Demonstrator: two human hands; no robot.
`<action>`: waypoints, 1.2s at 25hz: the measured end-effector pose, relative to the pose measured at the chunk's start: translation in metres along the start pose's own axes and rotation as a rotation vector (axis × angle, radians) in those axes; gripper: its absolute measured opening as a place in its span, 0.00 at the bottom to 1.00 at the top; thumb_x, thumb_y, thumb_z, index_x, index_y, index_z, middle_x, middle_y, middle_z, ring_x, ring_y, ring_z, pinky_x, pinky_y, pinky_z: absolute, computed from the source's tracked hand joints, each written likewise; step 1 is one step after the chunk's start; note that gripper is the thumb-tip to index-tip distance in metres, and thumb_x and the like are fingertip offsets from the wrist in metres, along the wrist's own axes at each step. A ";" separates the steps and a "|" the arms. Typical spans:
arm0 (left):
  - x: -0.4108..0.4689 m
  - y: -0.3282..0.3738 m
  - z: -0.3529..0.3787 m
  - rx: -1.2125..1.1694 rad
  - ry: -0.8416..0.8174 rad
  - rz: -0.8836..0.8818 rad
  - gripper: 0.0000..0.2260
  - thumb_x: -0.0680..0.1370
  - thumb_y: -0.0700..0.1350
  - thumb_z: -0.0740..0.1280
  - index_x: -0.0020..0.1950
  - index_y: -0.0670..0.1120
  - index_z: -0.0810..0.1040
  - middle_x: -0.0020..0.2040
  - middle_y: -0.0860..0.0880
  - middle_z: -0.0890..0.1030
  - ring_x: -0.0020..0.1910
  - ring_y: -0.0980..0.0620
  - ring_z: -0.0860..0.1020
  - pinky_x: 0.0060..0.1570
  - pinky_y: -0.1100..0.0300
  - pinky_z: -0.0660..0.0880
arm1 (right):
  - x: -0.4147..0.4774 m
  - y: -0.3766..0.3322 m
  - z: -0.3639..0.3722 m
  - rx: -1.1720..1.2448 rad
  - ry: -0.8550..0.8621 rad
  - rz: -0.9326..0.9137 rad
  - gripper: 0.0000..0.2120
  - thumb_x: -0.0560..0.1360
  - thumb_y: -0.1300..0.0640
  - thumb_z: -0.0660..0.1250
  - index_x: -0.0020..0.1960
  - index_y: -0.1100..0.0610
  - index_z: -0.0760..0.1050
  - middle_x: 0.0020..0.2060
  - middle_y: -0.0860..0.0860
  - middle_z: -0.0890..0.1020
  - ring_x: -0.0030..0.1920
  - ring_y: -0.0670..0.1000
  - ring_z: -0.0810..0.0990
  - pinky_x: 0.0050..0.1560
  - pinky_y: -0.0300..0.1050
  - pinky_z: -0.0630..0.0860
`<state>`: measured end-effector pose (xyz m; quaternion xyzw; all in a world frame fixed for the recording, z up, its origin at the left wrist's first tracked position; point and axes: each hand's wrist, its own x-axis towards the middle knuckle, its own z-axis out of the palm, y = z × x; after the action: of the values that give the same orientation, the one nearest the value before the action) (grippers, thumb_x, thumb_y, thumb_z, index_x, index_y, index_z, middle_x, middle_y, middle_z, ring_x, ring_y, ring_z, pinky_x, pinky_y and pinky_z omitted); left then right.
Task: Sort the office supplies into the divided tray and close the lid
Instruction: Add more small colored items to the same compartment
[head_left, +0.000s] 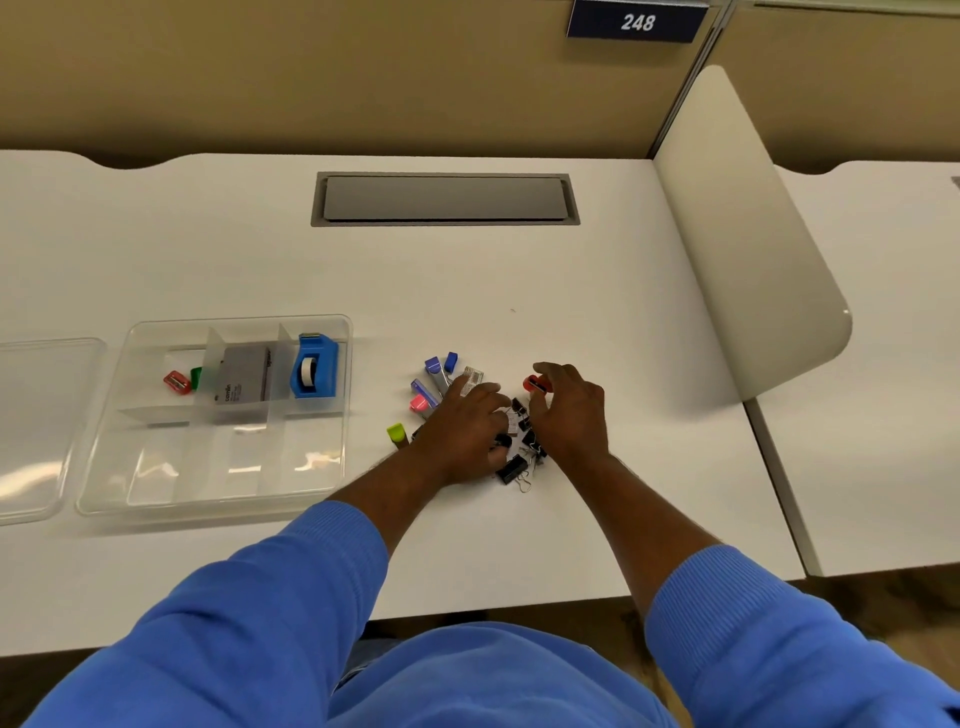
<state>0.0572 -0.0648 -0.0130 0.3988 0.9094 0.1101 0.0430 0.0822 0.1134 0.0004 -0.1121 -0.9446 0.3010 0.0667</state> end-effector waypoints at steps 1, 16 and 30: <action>-0.001 -0.003 -0.003 -0.028 0.024 -0.018 0.13 0.74 0.55 0.67 0.54 0.50 0.84 0.65 0.50 0.78 0.72 0.49 0.67 0.75 0.41 0.53 | 0.001 -0.004 0.000 0.004 0.014 -0.011 0.17 0.76 0.60 0.65 0.64 0.52 0.76 0.58 0.48 0.81 0.56 0.50 0.80 0.63 0.45 0.64; -0.079 -0.127 -0.091 -0.053 0.394 -0.397 0.08 0.72 0.55 0.68 0.43 0.52 0.83 0.39 0.56 0.81 0.43 0.54 0.76 0.60 0.54 0.66 | 0.017 -0.147 0.065 0.148 -0.020 -0.289 0.10 0.75 0.60 0.69 0.56 0.52 0.80 0.50 0.46 0.81 0.50 0.49 0.80 0.58 0.42 0.66; -0.234 -0.267 -0.111 -0.018 0.427 -0.695 0.07 0.73 0.56 0.69 0.45 0.53 0.81 0.40 0.56 0.80 0.45 0.52 0.76 0.56 0.54 0.65 | 0.002 -0.312 0.190 0.062 -0.229 -0.450 0.11 0.77 0.52 0.69 0.59 0.50 0.78 0.53 0.47 0.82 0.54 0.52 0.77 0.59 0.46 0.69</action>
<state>0.0062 -0.4302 0.0298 0.0355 0.9775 0.1771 -0.1086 -0.0104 -0.2391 0.0289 0.1381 -0.9376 0.3180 0.0279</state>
